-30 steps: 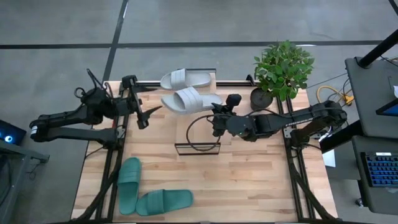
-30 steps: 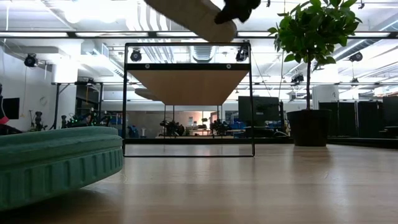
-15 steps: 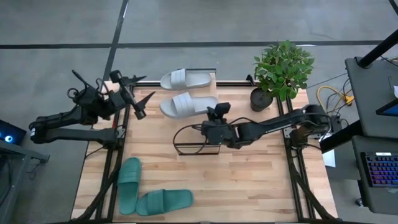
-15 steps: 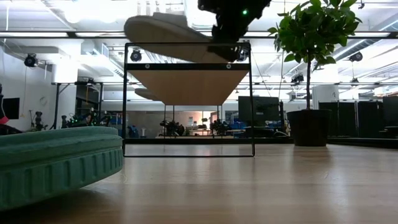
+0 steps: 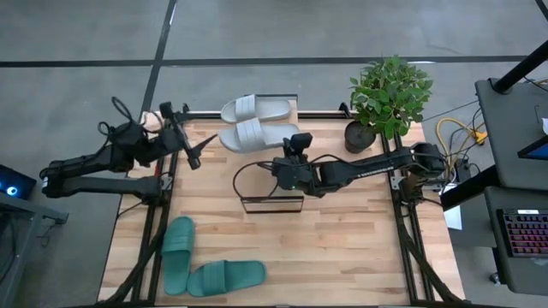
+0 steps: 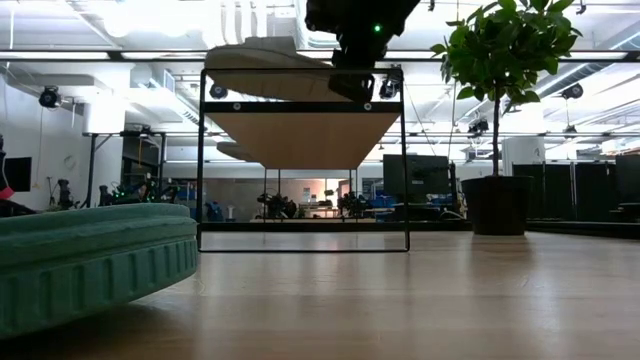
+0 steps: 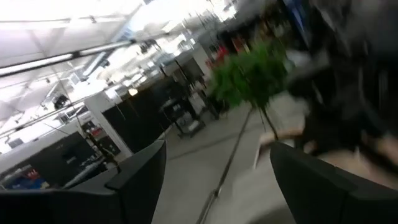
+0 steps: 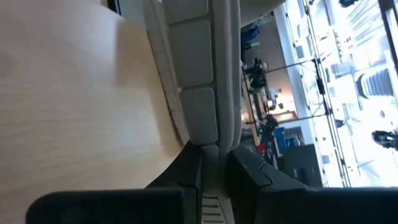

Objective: Pick and place slides into the shelf
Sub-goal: Put the gray slide on the shelf

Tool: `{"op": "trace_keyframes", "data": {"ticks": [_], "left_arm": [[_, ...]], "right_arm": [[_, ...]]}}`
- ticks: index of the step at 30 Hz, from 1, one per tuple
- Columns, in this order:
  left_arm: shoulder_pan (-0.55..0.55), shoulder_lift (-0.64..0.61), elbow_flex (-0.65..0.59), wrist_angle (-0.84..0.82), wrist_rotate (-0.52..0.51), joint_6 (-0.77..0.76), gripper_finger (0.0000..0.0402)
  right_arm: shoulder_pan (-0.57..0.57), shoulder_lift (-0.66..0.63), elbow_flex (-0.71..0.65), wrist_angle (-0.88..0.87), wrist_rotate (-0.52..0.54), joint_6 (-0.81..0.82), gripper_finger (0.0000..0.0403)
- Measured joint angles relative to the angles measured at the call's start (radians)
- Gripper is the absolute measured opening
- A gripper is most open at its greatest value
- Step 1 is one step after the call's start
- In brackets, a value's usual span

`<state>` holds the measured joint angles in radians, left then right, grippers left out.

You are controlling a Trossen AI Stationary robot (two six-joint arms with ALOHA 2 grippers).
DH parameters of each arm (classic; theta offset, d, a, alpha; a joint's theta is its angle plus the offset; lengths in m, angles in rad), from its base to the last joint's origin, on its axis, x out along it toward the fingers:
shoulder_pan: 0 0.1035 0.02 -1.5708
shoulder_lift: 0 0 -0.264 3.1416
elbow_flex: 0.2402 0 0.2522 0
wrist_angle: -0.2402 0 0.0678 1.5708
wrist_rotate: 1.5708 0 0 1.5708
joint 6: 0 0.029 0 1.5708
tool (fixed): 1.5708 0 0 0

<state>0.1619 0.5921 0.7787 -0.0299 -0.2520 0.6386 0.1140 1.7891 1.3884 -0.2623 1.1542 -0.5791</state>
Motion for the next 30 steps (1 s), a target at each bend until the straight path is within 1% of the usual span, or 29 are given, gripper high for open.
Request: {"op": "trace_keyframes", "data": {"ticks": [3, 6, 10, 13, 16, 18, 25, 30], "left_arm": [[0.000, 0.014, 0.000, -0.065, 0.004, 0.128, 0.0272], [0.000, 0.057, 0.000, -0.084, 0.009, 0.231, 0.0272], [0.000, 0.131, 0.000, -0.071, 0.007, 0.328, 0.0272], [0.000, 0.175, 0.008, -0.041, 0.000, 0.381, 0.0272], [0.000, 0.210, 0.008, 0.009, -0.059, 0.437, 0.0272], [0.000, 0.230, 0.008, 0.025, -0.083, 0.457, 0.0272], [0.000, 0.255, 0.008, 0.019, -0.097, 0.472, 0.0272], [0.000, 0.226, 0.008, 0.023, -0.116, 0.472, 0.0272]], "right_arm": [[0.002, -0.012, 0.000, -0.003, -0.002, 0.000, 0.0035], [0.001, -0.018, 0.000, -0.005, -0.003, 0.000, 0.0035], [0.001, -0.029, 0.000, -0.015, -0.013, 0.005, 0.0035], [0.001, -0.040, 0.000, -0.022, -0.046, 0.024, 0.0035], [0.001, -0.045, 0.000, -0.027, -0.083, 0.029, 0.0035], [0.000, -0.046, 0.000, -0.030, -0.085, 0.025, 0.0035], [0.000, -0.047, -0.001, -0.060, -0.078, 0.021, 0.0035], [-0.004, -0.049, -0.001, -0.070, -0.068, 0.005, 0.0035]]}}
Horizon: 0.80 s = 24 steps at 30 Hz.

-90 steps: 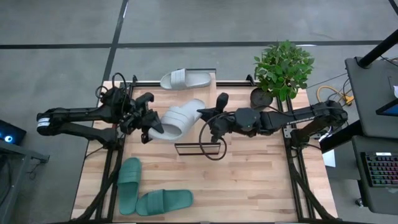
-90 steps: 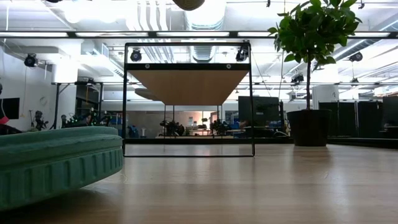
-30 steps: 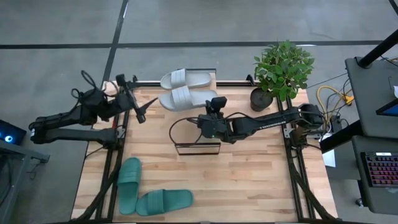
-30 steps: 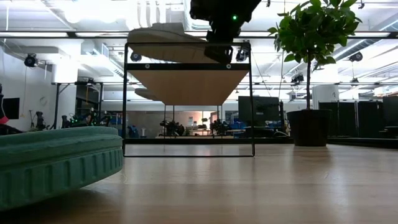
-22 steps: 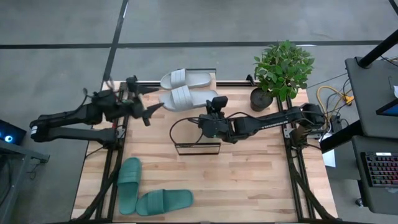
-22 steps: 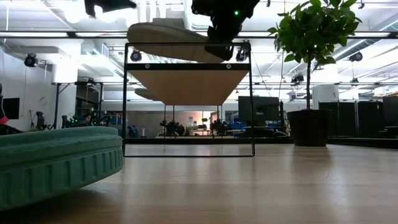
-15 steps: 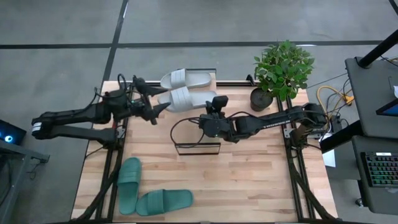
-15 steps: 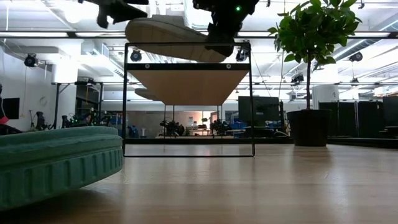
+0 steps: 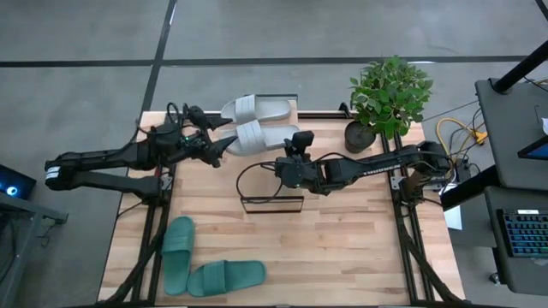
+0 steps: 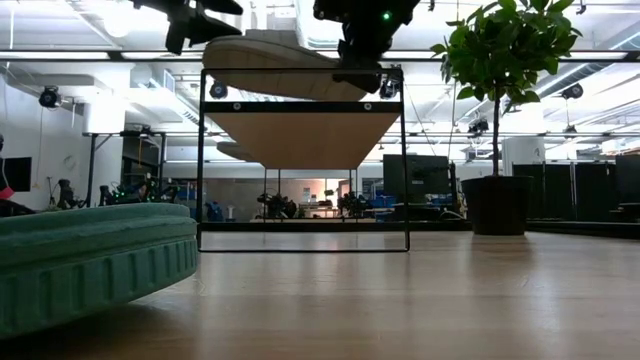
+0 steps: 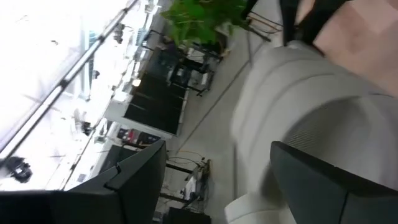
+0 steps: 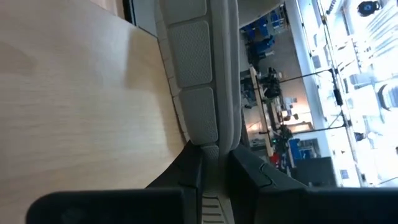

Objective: Pick and place slides into the shelf
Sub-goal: Put the gray slide on the shelf

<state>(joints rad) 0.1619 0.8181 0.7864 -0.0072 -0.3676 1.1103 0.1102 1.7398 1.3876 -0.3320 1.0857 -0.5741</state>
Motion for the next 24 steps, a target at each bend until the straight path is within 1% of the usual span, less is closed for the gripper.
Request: {"op": "trace_keyframes", "data": {"ticks": [3, 4, 7, 11, 14, 17, 21, 24], "left_arm": [[0.000, -0.039, -0.001, -0.006, -0.003, 0.000, 0.0272], [0.000, -0.055, -0.001, -0.013, -0.005, -0.002, 0.0272], [0.000, -0.095, -0.001, -0.061, -0.004, -0.040, 0.0272], [0.000, -0.127, -0.005, -0.200, 0.004, -0.113, 0.0272], [-0.001, -0.120, -0.010, -0.239, 0.042, -0.153, 0.0265], [-0.002, -0.092, -0.010, -0.231, 0.068, -0.152, 0.0249], [0.000, -0.043, -0.011, -0.182, 0.041, -0.130, 0.0227], [-0.001, -0.021, -0.011, -0.152, 0.008, -0.103, 0.0218]], "right_arm": [[0.000, -0.001, 0.000, -0.021, 0.081, -0.015, 0.0035], [-0.001, -0.004, 0.000, -0.036, 0.091, -0.014, 0.0035], [-0.002, -0.019, 0.000, -0.039, 0.093, -0.007, 0.0035], [-0.001, -0.048, 0.000, -0.040, 0.093, -0.007, 0.0035], [-0.001, -0.072, 0.000, -0.039, 0.084, -0.009, 0.0035], [-0.001, -0.087, 0.000, -0.037, 0.084, -0.009, 0.0035], [-0.002, -0.090, -0.002, -0.051, 0.030, -0.002, 0.0035], [-0.002, -0.088, -0.002, -0.056, 0.012, 0.009, 0.0035]]}}
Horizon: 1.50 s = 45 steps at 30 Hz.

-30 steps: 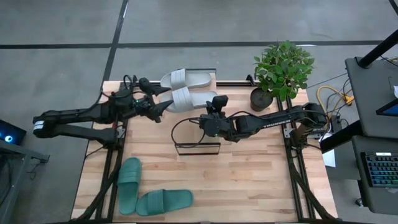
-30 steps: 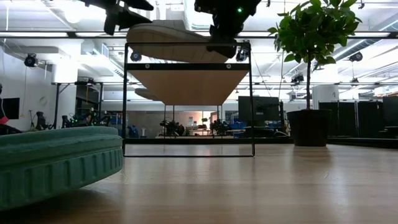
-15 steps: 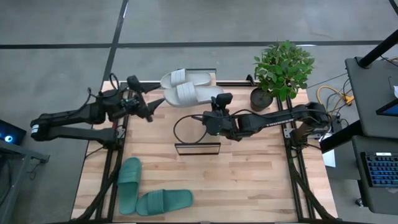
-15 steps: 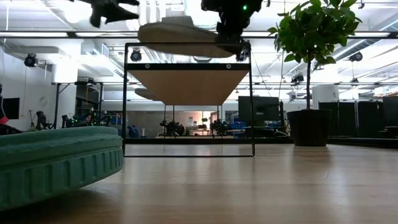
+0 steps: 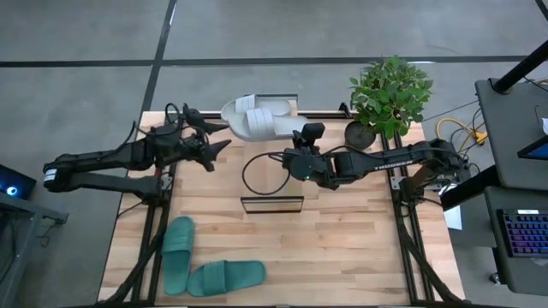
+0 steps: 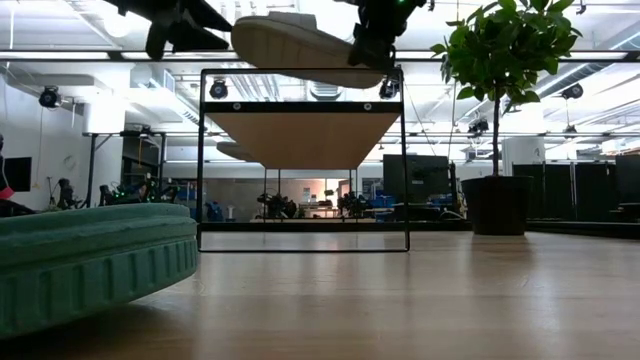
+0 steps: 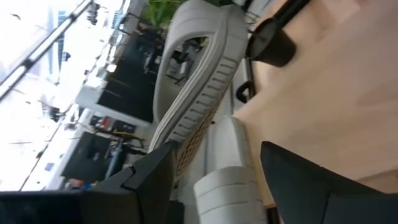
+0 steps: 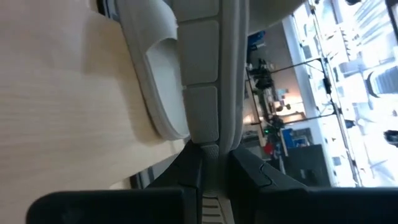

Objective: Pick and place slides into the shelf
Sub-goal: Put the gray slide on the shelf

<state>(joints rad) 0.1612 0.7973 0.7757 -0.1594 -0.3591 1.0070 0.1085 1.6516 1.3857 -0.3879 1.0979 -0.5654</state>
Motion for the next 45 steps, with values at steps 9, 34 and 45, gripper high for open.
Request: {"op": "trace_keyframes", "data": {"ticks": [9, 34, 45], "left_arm": [[-0.001, -0.006, 0.000, 0.025, -0.038, 0.030, 0.0216], [0.000, 0.133, 0.001, 0.104, -0.033, 0.032, 0.0216], [0.000, 0.127, 0.001, 0.126, 0.076, 0.019, 0.0216]], "right_arm": [[0.003, -0.002, 0.001, -0.076, -0.005, 0.075, 0.0033], [0.012, -0.001, 0.001, -0.078, -0.102, 0.086, 0.0033], [0.011, -0.001, 0.001, -0.079, -0.007, 0.052, 0.0033]]}}
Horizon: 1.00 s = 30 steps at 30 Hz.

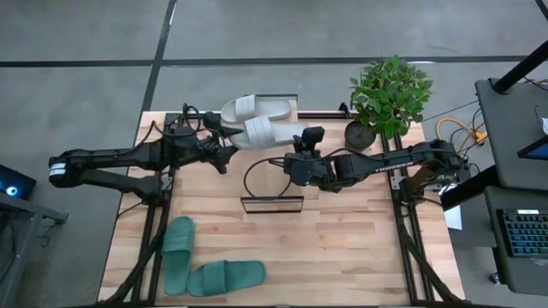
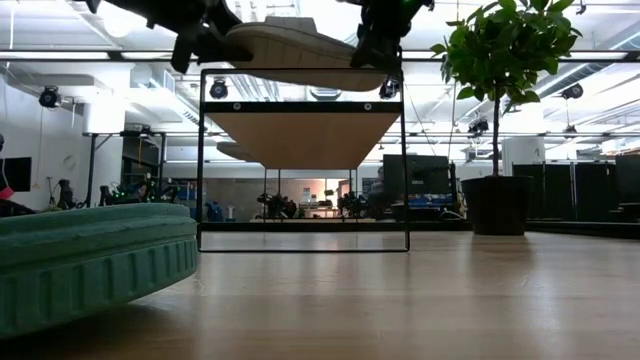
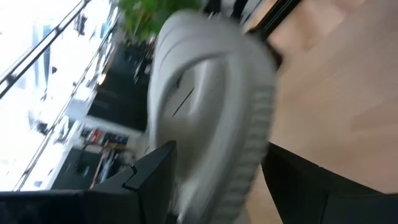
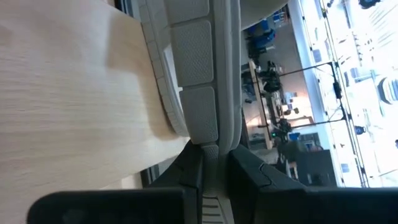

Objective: Pick and place slides into the shelf
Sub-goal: Put the gray slide on the shelf

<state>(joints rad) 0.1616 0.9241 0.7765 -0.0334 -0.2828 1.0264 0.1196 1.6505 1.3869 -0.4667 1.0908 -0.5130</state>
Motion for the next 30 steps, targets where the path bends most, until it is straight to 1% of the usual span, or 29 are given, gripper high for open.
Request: {"op": "trace_keyframes", "data": {"ticks": [2, 4, 7, 10, 15, 16, 18, 21, 23, 26, 30], "left_arm": [[0.000, 0.006, 0.000, 0.004, 0.037, 0.000, 0.0216], [-0.001, 0.014, 0.000, 0.005, 0.043, 0.000, 0.0211], [0.000, 0.031, 0.000, 0.007, 0.042, 0.000, 0.0186], [0.000, 0.041, 0.000, 0.008, 0.042, 0.001, 0.0137], [-0.001, 0.042, 0.000, 0.029, 0.043, 0.018, 0.0026], [0.000, 0.038, 0.000, 0.036, 0.043, 0.028, 0.0019], [0.000, 0.029, 0.000, 0.044, 0.045, 0.035, 0.0020], [-0.001, 0.021, 0.000, 0.035, 0.048, 0.030, 0.0022], [-0.002, 0.011, 0.000, 0.006, 0.049, 0.026, 0.0017], [-0.001, -0.004, -0.012, -0.002, 0.038, 0.019, 0.0016], [0.002, -0.028, -0.062, -0.022, 0.023, 0.028, 0.0016]], "right_arm": [[0.000, 0.000, 0.000, 0.000, 0.002, -0.004, 0.0033], [0.000, 0.000, 0.000, 0.003, 0.002, -0.004, 0.0033], [0.000, 0.000, 0.000, 0.006, 0.002, -0.011, 0.0033], [0.000, 0.000, 0.000, 0.008, 0.001, -0.019, 0.0033], [0.000, -0.001, 0.000, 0.010, 0.006, -0.016, 0.0033], [0.000, -0.001, 0.000, 0.010, 0.006, -0.015, 0.0033], [0.000, -0.002, 0.000, 0.015, 0.012, -0.017, 0.0044], [0.005, -0.005, 0.000, 0.019, 0.073, -0.012, 0.0087], [0.010, -0.016, 0.001, 0.013, 0.113, 0.015, 0.0114], [0.022, -0.052, 0.000, 0.002, 0.117, 0.068, 0.0145], [0.051, -0.110, 0.000, -0.033, 0.105, 0.132, 0.0162]]}}
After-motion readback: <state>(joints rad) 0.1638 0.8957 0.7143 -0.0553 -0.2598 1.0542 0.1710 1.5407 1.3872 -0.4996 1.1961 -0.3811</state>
